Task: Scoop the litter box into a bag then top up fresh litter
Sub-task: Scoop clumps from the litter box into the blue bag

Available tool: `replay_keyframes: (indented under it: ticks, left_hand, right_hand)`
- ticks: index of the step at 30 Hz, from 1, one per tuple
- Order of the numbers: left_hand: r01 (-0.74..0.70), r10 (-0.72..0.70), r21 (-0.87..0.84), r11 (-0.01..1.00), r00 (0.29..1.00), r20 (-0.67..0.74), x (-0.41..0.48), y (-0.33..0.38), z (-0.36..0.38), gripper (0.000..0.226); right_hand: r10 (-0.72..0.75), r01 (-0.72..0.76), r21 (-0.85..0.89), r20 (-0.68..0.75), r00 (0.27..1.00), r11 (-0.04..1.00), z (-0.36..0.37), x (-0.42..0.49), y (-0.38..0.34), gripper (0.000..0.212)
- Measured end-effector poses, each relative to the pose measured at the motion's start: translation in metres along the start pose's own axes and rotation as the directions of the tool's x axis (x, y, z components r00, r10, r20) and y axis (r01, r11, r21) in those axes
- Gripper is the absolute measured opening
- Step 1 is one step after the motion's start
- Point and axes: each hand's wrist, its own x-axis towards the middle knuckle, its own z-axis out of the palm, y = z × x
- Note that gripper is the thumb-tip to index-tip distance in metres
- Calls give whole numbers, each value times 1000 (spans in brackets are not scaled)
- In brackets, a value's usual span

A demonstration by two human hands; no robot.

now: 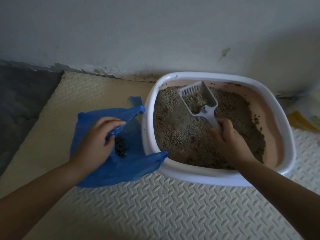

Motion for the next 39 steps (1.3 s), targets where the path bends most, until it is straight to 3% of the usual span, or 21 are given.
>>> replay_keyframes:
  ticks: [8,16,22,29,33,39]
  left_hand:
    - [-25,25,-2,1000,1000,-18,-4,4,3,49]
    - [-17,18,-56,998,1000,7,0,9,20,53]
    - [-61,66,-61,996,995,80,9,18,42,66]
    - [-210,171,116,971,945,279,20,17,64,86]
    - [-284,232,140,949,925,303,25,11,75,74]
    - [-348,298,139,927,909,293,23,5,81,75]
  right_hand:
    - [22,-22,-5,-8,1000,1000,-15,-27,-1,26]
    - [330,-329,-37,28,944,944,-13,-29,22,28]
    - [475,-470,-68,86,876,880,-11,-15,46,27]
    - [481,-461,-176,92,872,870,-7,-1,57,20]
    - [479,-459,-169,100,872,872,-4,18,59,23]
    - [482,-468,-131,110,869,874,0,57,59,38]
